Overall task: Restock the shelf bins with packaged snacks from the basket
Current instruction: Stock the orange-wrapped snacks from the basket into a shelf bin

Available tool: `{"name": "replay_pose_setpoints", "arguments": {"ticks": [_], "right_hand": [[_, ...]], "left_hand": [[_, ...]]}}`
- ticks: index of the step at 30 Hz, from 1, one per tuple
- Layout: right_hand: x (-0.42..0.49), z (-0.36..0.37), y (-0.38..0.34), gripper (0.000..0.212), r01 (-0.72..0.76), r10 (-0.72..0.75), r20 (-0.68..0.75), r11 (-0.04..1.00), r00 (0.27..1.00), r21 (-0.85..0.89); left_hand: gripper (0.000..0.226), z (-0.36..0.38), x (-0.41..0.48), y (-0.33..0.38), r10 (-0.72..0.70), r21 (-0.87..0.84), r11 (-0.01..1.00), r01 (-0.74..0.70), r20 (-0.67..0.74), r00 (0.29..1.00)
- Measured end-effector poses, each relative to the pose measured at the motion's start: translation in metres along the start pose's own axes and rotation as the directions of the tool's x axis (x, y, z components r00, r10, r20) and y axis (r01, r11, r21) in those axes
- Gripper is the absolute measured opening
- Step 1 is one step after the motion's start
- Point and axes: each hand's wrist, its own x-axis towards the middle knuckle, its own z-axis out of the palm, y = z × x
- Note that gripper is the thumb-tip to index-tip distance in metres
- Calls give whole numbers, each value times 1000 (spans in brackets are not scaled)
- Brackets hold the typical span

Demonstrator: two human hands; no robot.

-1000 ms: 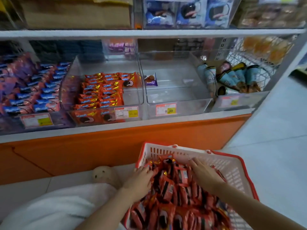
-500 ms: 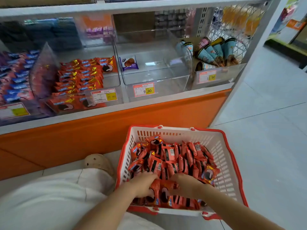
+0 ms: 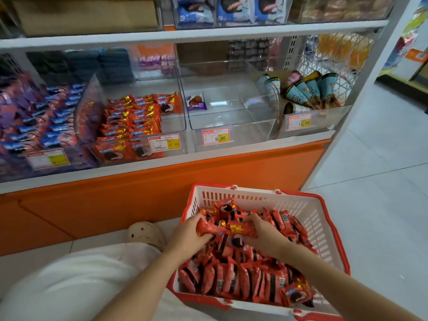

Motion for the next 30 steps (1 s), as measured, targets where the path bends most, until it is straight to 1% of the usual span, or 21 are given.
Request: {"name": "replay_pose_setpoints", "arguments": {"ticks": [2,4,6,8,10,12,13,14,15,17,19,23,25,28,30], "right_hand": [[2,-13,-20,50,41,-39,-27,996,999,81],[3,-23,-39,44,97,-91,-50,987,995,131],[6,-30,-56,35,123,-112,-74,977,991,176],[12,-36,-69,28,115,-91,-100,957,991,266],[19,-41,-80,25,83,-50,-102,932,994,354],[26,-45,-91,25,70,-29,-101,899,994,432],[28,-47,-96,26,77,-29,-114,894,993,441],[29,-47,-101,27,107,-50,-148,907,988,407],[29,-48,-106,27,148,-89,-190,934,978,326],[27,-47,-120,28,227,-198,-226,967,954,112],[27,-45,-133,32,282,-285,-227,958,931,-48],[39,-43,-157,41,325,-366,-191,921,911,-214],[46,-44,-169,40,312,-347,-173,928,922,-202],[54,-49,-191,34,274,-271,-153,962,950,3],[60,-52,-206,32,268,-251,-140,956,958,117]], "left_hand": [[26,-11,0,7,-39,-116,993,23,-138,990],[26,-25,-1,16,-84,-231,973,29,-233,969],[25,-37,-2,21,-138,-343,939,27,-303,943],[26,-46,-1,22,-193,-438,898,32,-328,925],[29,-54,-1,24,-216,-502,865,19,-337,916],[35,-63,-2,28,-194,-521,853,-13,-340,920],[36,-66,-3,28,-175,-518,855,-26,-334,926],[33,-70,-5,30,-152,-508,860,-43,-335,930],[29,-74,-6,29,-129,-499,864,-67,-348,929],[27,-81,-9,28,-88,-477,869,-132,-411,907],[30,-87,-11,25,-55,-451,872,-192,-478,876],[30,-107,-18,25,-77,-481,843,-242,-552,831],[30,-120,-20,23,-92,-488,830,-271,-597,797],[31,-143,-22,20,-114,-476,824,-308,-671,733],[32,-157,-25,17,-109,-450,828,-334,-714,691]]}}
